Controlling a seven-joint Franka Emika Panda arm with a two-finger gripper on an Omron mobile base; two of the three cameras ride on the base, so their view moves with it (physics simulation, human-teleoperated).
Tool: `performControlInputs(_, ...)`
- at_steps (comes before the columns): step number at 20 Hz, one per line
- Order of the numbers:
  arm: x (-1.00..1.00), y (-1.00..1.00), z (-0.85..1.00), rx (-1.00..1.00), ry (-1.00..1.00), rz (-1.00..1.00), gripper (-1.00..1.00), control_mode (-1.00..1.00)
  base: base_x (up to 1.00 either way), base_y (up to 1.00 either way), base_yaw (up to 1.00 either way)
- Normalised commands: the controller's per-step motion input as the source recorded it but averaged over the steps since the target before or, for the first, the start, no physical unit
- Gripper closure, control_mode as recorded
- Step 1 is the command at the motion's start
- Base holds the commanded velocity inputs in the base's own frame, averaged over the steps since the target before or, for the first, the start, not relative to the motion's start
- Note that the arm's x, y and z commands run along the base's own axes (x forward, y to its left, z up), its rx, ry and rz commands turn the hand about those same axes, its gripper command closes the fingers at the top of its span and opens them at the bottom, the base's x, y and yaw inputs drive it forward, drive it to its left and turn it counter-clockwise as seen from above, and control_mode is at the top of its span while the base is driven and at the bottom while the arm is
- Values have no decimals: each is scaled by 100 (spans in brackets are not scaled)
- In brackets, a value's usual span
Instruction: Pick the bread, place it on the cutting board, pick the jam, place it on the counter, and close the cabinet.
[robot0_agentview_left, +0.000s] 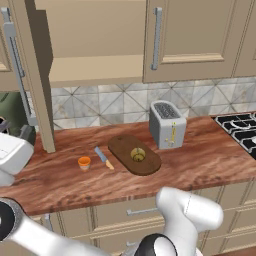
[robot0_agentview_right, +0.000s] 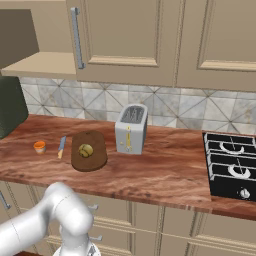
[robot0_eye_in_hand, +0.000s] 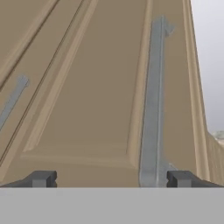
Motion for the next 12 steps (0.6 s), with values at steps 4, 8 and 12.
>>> performControlInputs(4, 0, -15, 4, 0, 0, -2, -100, -100, 0, 0, 0)
performControlInputs(8, 0, -15, 0, 0, -1, 0, -100, -100, 0, 0, 0)
performControlInputs(12, 0, -13, 2, 0, -2, 0, -100, -100, 0, 0, 0)
